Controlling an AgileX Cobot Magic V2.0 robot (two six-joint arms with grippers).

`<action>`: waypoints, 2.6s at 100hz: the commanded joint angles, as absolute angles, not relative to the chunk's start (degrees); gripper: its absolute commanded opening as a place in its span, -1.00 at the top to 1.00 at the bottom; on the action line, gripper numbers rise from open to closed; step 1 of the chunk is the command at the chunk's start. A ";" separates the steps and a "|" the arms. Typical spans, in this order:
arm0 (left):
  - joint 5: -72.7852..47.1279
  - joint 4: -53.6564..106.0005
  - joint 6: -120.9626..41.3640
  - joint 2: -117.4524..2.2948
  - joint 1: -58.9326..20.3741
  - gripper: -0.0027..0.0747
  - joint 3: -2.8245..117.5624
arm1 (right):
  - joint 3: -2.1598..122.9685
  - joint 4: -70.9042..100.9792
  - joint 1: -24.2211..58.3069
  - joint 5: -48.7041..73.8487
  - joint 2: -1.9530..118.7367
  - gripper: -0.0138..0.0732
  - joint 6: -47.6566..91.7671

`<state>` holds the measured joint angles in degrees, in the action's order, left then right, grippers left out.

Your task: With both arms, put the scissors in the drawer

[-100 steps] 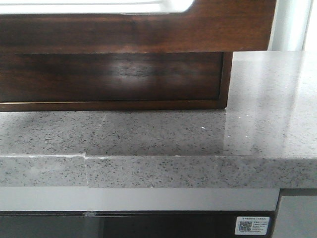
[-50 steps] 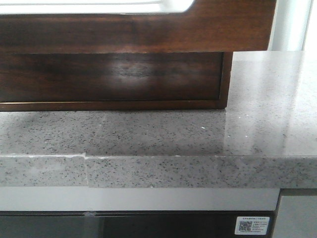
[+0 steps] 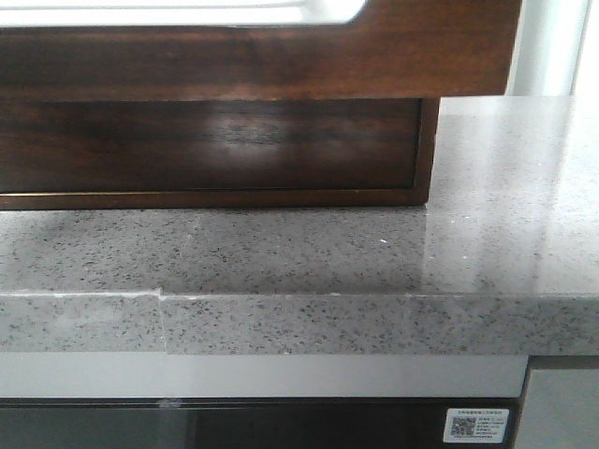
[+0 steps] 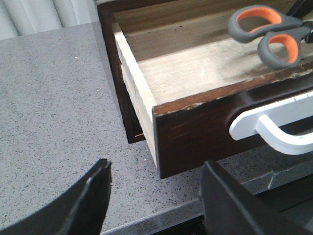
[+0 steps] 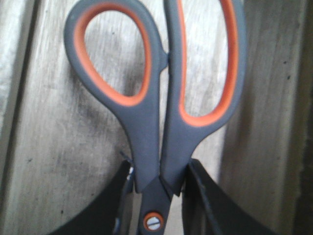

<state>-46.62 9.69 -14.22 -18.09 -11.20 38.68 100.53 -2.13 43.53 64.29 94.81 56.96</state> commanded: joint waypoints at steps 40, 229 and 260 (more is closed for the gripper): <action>-42.22 10.53 -13.88 -18.88 -11.73 -0.07 40.54 | 102.68 -4.02 43.29 62.30 91.58 0.10 56.12; -42.22 10.53 -13.88 -18.88 -11.73 0.64 40.54 | 41.21 17.18 -0.18 39.19 30.93 0.84 18.62; -42.33 10.63 -13.77 -18.88 -11.73 0.98 40.54 | 41.21 17.06 -0.18 39.19 30.93 0.84 18.62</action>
